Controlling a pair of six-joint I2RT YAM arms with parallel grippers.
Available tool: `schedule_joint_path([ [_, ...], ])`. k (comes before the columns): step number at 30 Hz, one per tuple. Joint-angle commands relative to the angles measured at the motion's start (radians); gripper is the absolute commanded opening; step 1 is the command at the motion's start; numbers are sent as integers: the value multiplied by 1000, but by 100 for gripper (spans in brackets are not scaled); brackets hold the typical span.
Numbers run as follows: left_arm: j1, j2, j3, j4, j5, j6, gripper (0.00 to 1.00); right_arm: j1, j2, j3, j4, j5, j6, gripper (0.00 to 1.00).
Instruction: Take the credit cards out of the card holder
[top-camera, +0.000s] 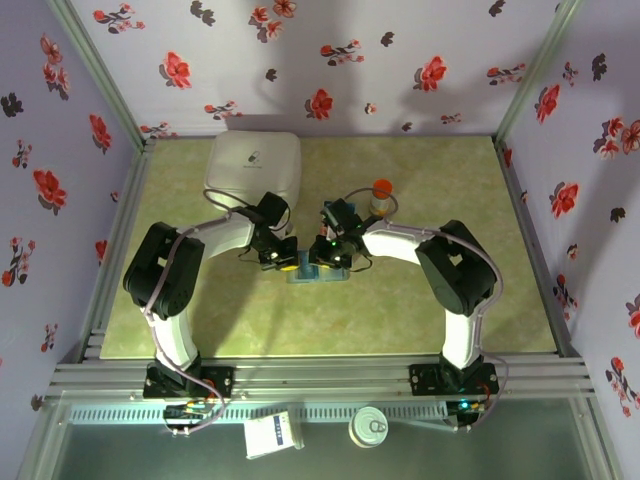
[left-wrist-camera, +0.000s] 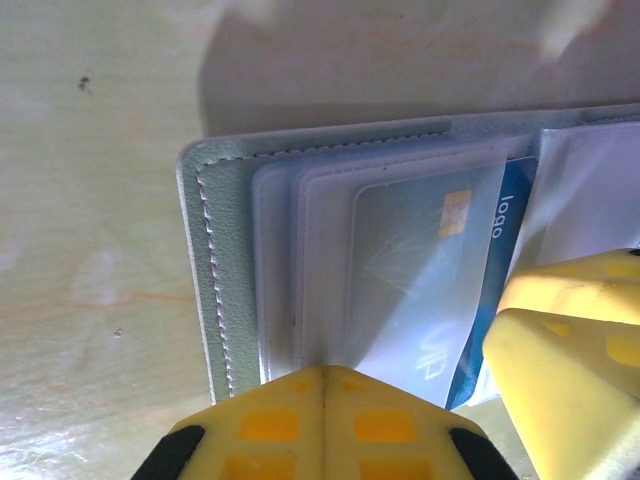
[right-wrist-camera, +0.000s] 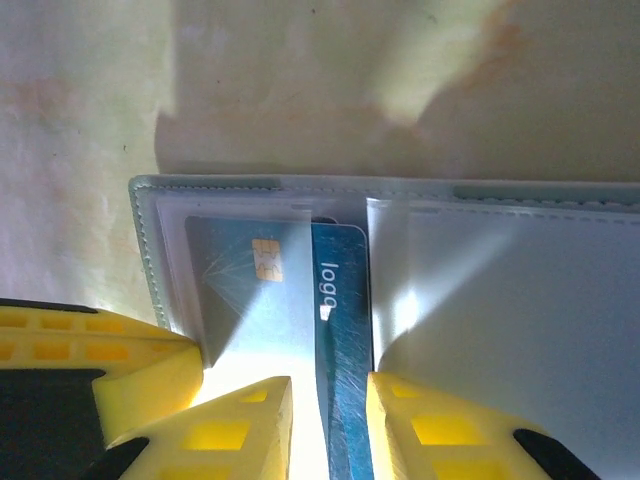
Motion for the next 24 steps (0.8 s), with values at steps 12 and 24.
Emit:
schedule_joint_path([
  [12,0,37,26,-59,-62,46,0,-21,28,-31,78,-71,38,25],
  [24,1,51,51,-84,-82,60,0,-23,31,-41,118,-102,59,24],
])
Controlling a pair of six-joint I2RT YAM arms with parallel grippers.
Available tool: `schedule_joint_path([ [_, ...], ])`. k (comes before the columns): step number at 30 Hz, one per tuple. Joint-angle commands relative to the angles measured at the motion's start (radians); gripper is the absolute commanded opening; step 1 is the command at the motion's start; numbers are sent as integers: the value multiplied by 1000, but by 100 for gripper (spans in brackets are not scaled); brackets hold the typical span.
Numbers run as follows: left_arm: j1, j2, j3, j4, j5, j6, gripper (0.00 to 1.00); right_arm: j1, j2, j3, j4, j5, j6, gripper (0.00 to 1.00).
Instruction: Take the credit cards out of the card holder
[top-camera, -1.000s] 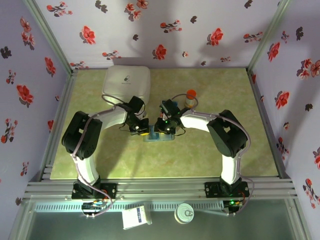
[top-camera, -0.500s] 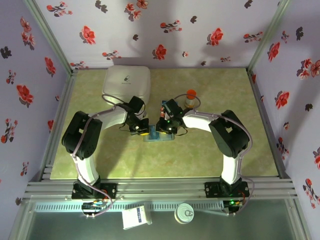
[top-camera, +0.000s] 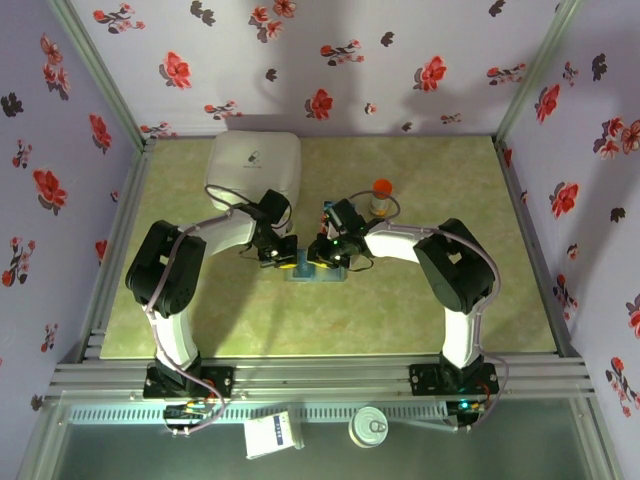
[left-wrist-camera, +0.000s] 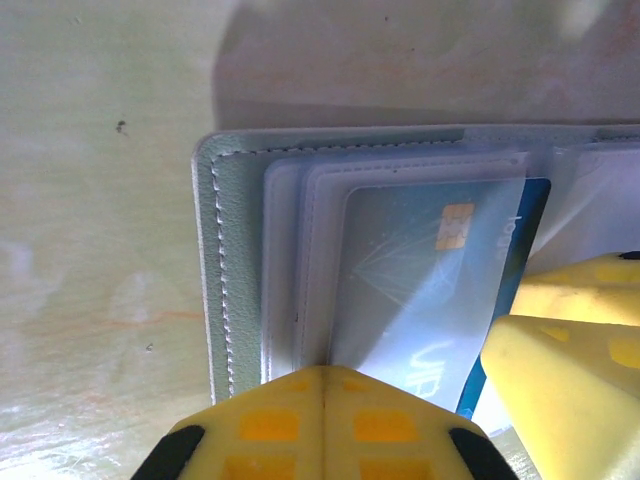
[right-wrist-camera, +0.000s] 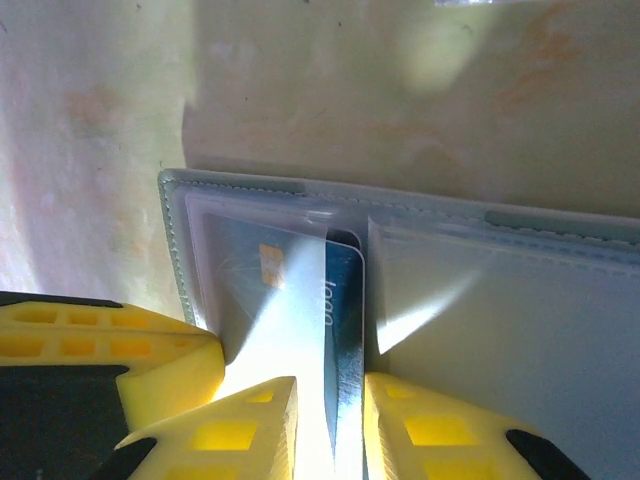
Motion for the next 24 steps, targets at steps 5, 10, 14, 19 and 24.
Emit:
schedule_joint_path([
  [5,0,33,9,-37,-36,24,0,-10,10,-36,61,-35,36,23],
  [10,0,32,7,-39,-35,22,0,-18,-11,-65,132,-64,69,20],
  [14,0,32,5,-39,-34,22,0,-23,-21,-79,144,-65,75,18],
  [19,0,30,4,-36,-35,20,0,-29,-20,-97,189,-82,96,15],
  [24,0,25,-1,-37,-36,19,0,-32,-19,-105,200,-80,102,10],
])
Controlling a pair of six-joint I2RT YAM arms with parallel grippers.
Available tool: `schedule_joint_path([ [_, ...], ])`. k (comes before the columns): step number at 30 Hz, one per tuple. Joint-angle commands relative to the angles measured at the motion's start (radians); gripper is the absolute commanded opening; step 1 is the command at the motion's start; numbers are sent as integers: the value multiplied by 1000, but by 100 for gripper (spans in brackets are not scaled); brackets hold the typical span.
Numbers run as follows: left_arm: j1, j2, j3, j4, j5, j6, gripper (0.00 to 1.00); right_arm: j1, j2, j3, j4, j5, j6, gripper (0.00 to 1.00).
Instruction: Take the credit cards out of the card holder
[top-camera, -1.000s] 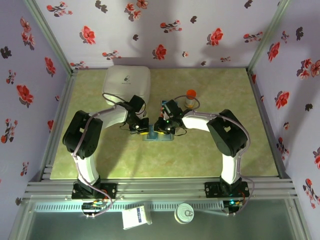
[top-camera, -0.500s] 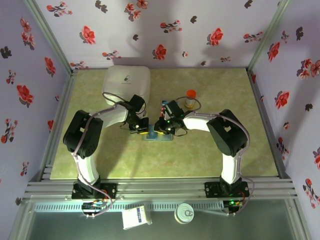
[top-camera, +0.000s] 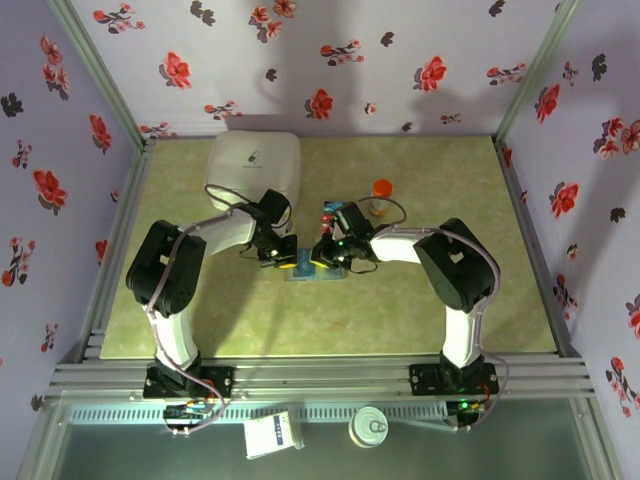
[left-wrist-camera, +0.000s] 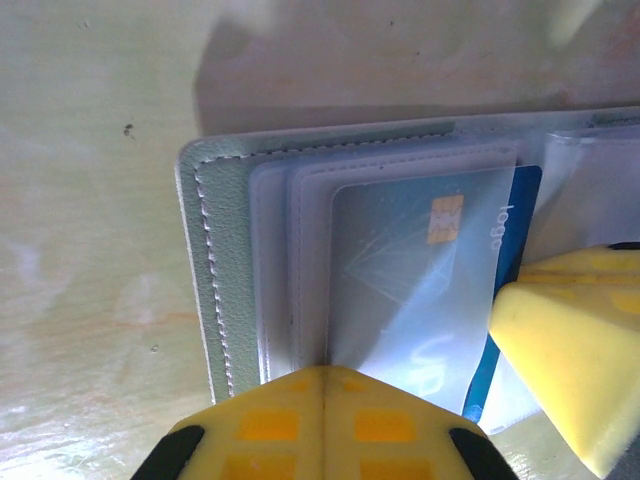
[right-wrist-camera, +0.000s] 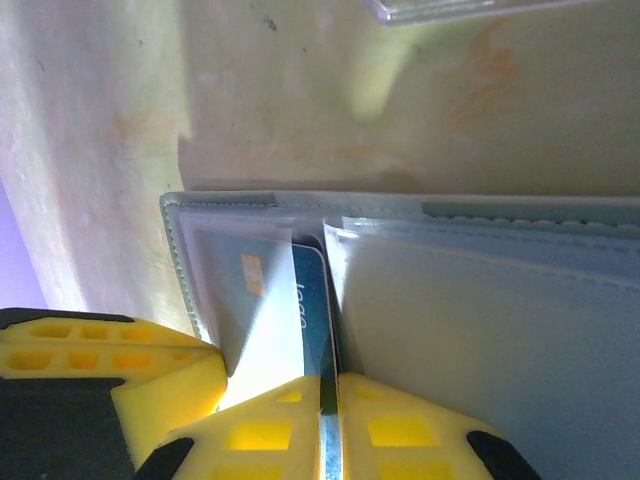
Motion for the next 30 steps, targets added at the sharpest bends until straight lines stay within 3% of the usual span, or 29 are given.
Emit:
schedule_joint_path([
  [1,0,21,-5,-33,-36,18,0,-4,-20,-19,32,-18,21,9],
  [17,0,12,-9,-34,-41,21,0,-33,-85,-64,-56,28,-33,6],
  [24,0,16,-10,-9,-23,21,0,-24,-71,-33,-46,-3,-31,17],
  [30,0,11,-23,-2,-20,18,0,-13,-49,4,-41,-10,-27,19],
])
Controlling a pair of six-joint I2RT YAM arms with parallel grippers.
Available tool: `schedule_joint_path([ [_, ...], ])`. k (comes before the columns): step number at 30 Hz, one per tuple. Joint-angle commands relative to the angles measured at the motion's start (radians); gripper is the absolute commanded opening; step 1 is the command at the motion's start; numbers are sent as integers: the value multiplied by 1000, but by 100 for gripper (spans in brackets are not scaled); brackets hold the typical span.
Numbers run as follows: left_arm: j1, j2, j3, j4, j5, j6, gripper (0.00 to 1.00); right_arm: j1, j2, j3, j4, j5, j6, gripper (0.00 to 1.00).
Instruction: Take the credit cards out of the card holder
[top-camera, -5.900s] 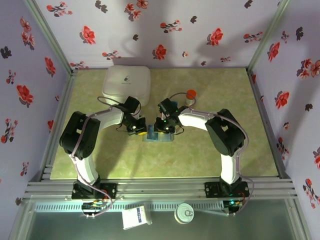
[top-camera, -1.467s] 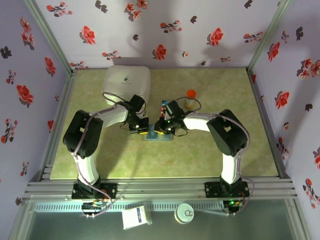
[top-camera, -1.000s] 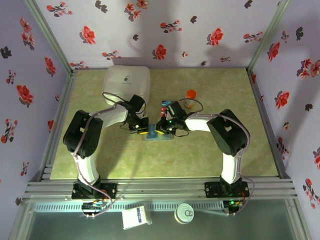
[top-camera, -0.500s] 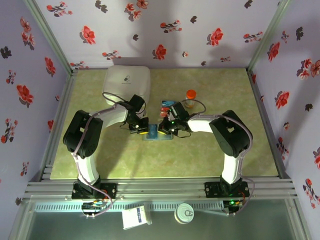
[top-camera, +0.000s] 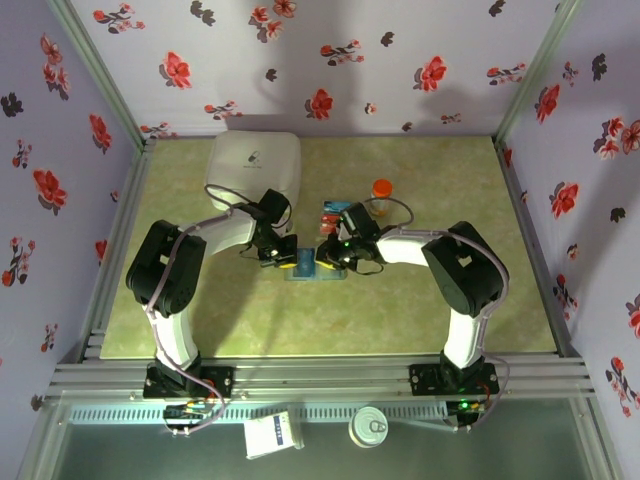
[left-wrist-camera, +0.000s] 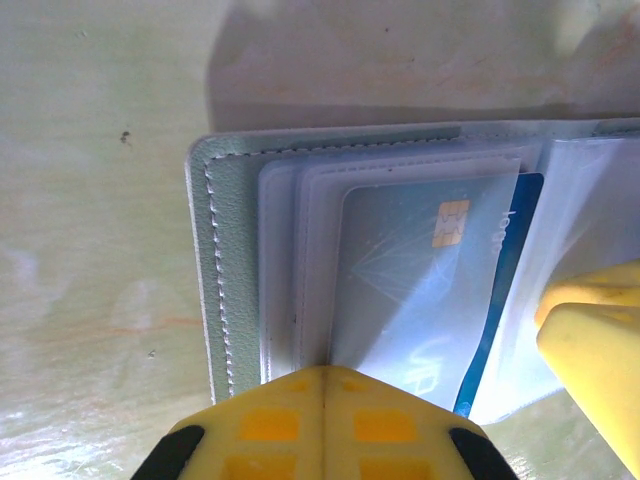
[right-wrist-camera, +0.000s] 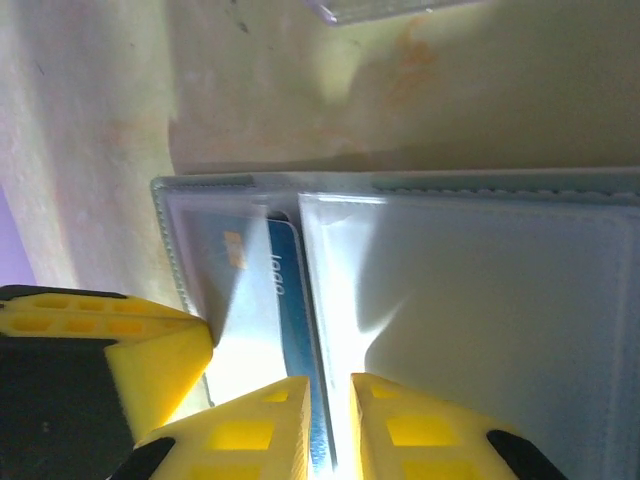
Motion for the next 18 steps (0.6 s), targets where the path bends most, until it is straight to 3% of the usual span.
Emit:
schedule_joint_path([
  [1,1,8,-25,-7,-18,19,0,13,9,49,-20,-14,-16,19],
  [10,0,-1,-32,-4,-20,18,0,31,48,86,-28,-22,-16,18],
  [18,0,-1,-31,-6,-20,21,0,39,69,100,-69,2,-27,24],
])
